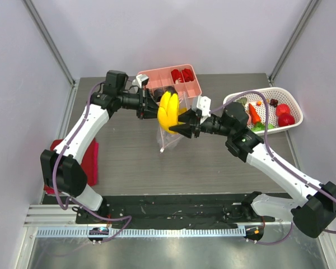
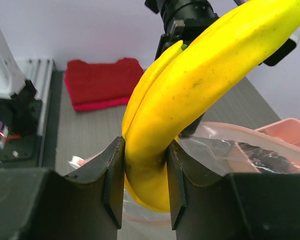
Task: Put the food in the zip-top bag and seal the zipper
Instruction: Place the fake fruit in the zipper food storage bag, then pick up the fake fruit from the bin.
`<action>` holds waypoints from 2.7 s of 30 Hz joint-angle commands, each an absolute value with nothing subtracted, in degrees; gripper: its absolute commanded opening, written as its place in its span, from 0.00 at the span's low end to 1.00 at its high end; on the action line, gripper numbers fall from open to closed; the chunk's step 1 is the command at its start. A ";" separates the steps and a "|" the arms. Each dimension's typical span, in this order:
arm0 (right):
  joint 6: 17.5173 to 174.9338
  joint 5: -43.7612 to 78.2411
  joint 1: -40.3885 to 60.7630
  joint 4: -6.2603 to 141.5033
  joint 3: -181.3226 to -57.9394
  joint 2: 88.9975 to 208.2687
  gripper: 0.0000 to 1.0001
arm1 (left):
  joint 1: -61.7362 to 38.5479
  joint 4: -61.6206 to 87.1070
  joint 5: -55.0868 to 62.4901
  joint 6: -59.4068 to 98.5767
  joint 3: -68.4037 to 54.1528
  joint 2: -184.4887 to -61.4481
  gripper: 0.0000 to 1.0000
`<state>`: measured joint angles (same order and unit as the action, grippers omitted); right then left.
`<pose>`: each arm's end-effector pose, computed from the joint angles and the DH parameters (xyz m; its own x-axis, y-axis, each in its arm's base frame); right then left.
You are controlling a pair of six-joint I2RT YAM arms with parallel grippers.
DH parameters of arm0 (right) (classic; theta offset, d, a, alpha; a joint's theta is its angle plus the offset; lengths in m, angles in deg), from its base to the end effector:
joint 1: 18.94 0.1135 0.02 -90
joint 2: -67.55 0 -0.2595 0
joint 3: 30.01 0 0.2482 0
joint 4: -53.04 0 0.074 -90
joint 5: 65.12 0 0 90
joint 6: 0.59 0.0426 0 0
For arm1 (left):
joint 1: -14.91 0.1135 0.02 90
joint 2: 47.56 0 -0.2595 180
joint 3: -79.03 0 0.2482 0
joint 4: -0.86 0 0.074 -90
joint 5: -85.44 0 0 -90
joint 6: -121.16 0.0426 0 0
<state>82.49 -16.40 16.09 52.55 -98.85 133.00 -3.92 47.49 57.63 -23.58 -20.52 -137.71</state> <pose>0.2015 0.1755 0.3714 0.1719 0.0099 -0.9851 -0.9566 0.2405 -0.1645 0.3099 -0.1455 0.3567 -0.9978 -0.0622 -0.0227 0.0041 0.2831 -0.9591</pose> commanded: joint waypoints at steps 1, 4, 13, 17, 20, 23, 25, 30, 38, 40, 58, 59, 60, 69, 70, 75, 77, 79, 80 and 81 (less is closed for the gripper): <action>64.91 -15.46 15.78 60.33 -100.68 130.48 0.01 | -3.64 50.44 62.24 -22.27 -21.53 -135.89 0.00; 60.08 -14.67 15.78 63.15 -100.95 129.87 0.02 | -3.64 50.88 62.32 -22.10 -21.88 -136.16 0.00; 48.89 -14.76 15.87 73.53 -103.50 128.55 0.74 | -3.64 54.84 62.06 -19.20 -22.85 -136.24 0.00; 51.17 -15.81 16.30 73.88 -104.38 127.50 0.90 | -3.73 54.84 61.97 -19.20 -22.85 -136.59 0.00; 53.02 -16.34 16.39 73.97 -104.55 126.53 0.91 | -3.64 54.75 62.32 -19.20 -22.76 -136.86 0.00; 53.81 -17.04 16.48 75.37 -104.73 125.74 0.90 | -3.64 54.49 62.59 -19.46 -22.93 -137.21 0.00; 50.76 -18.70 16.48 78.35 -105.17 125.30 0.89 | -3.64 54.14 62.76 -19.72 -22.93 -137.12 0.00; 42.22 -21.35 16.66 87.15 -104.99 125.03 0.83 | -3.64 53.78 63.20 -19.72 -22.85 -137.04 0.00; 62.08 -8.54 15.87 88.65 -110.52 128.81 0.80 | -3.73 59.39 55.93 -12.88 -25.12 -134.23 0.00; 69.16 -6.24 13.25 88.65 -110.97 129.60 0.81 | -4.16 61.86 50.04 -8.83 -26.09 -133.00 0.00; 71.05 3.78 -24.39 103.42 -123.18 157.36 0.80 | -6.45 60.64 36.66 -6.10 -25.48 -132.82 0.00; 70.78 4.83 -24.56 103.24 -123.45 159.64 0.80 | -6.45 60.81 36.66 -6.10 -25.57 -132.73 0.00; 70.52 6.76 -24.74 103.06 -123.71 160.79 0.80 | -6.45 60.81 36.66 -6.10 -25.48 -132.73 0.00; 68.85 14.33 -25.27 97.88 -125.21 168.53 0.81 | -6.37 60.64 36.93 -5.93 -24.96 -132.64 0.00; 68.76 15.47 -25.35 96.83 -125.29 169.23 0.81 | -6.36 60.72 37.01 -5.93 -24.87 -132.55 0.00; 67.62 18.20 -25.36 95.33 -125.12 172.40 0.81 | -6.36 60.73 37.01 -5.75 -24.69 -132.73 0.00; 67.53 18.90 -25.36 94.63 -124.77 173.54 0.82 | -6.36 60.81 37.01 -5.57 -24.69 -132.82 0.00; 67.26 18.99 -25.36 94.27 -124.68 174.34 0.82 | -6.36 60.90 37.01 -5.49 -24.61 -132.90 0.00; 67.26 19.08 -25.36 94.01 -124.68 174.77 0.84 | -6.36 60.99 37.01 -5.49 -24.69 -132.99 0.00; 67.18 18.99 -25.36 93.75 -124.59 175.04 0.84 | -6.36 60.90 37.01 -5.49 -24.69 -133.08 0.00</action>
<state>68.42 17.24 -25.18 96.54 -123.33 173.94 -6.55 61.74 37.02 -7.05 -24.19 -133.21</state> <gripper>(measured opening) 0.828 0.011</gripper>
